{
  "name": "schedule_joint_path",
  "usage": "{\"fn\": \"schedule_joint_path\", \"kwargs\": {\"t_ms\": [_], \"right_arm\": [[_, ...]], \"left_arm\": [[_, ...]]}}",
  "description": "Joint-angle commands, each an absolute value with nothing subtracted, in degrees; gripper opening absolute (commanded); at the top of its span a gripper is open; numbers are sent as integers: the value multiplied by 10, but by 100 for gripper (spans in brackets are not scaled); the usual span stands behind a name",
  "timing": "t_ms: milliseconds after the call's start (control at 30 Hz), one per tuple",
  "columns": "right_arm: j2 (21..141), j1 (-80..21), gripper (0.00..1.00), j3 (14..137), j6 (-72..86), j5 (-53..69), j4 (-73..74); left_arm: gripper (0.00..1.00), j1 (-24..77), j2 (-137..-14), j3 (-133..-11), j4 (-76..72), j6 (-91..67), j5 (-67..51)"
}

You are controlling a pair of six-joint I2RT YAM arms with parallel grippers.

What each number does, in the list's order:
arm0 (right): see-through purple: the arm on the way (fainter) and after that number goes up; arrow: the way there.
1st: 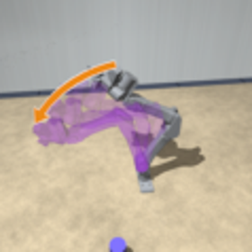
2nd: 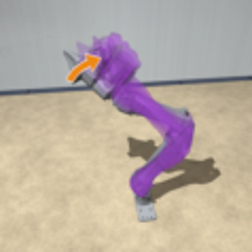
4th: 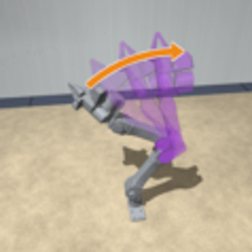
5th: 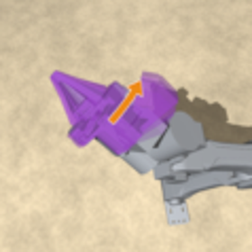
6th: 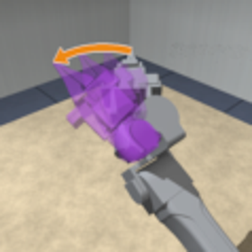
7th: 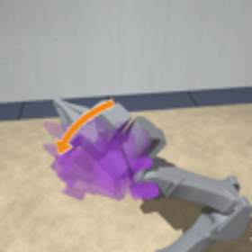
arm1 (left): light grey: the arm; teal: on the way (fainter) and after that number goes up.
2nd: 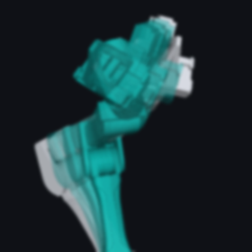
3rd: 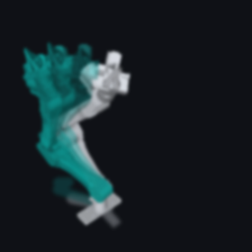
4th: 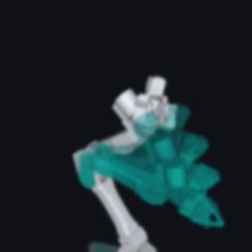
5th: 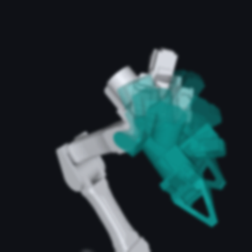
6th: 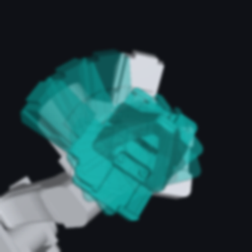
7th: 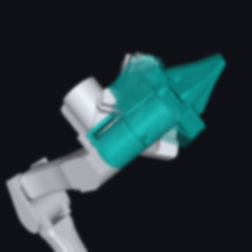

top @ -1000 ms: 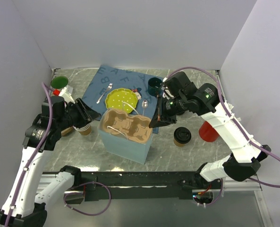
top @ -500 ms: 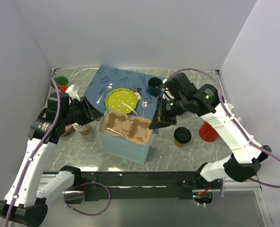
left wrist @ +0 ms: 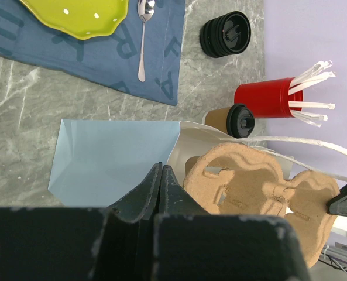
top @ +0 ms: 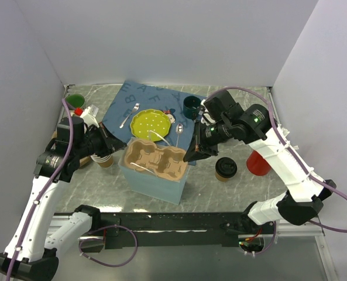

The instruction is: Pack the takeout coffee

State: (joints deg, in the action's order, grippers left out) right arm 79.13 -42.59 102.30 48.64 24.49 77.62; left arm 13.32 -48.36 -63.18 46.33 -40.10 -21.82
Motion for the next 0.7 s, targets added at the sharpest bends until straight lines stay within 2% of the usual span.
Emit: {"fn": "schedule_joint_path", "kwargs": {"t_ms": [0,467,667], "right_arm": [[800,-424,1,1050,495,257,843],[797,-423,1,1030,517,241,835],[795,-422,0,1017,535,275,809]], "left_arm": [[1,134,-475,-635,442,-405,-230],[1,134,-468,-641,438,-425,-221],[1,134,-468,-642,443,-428,-214]]}}
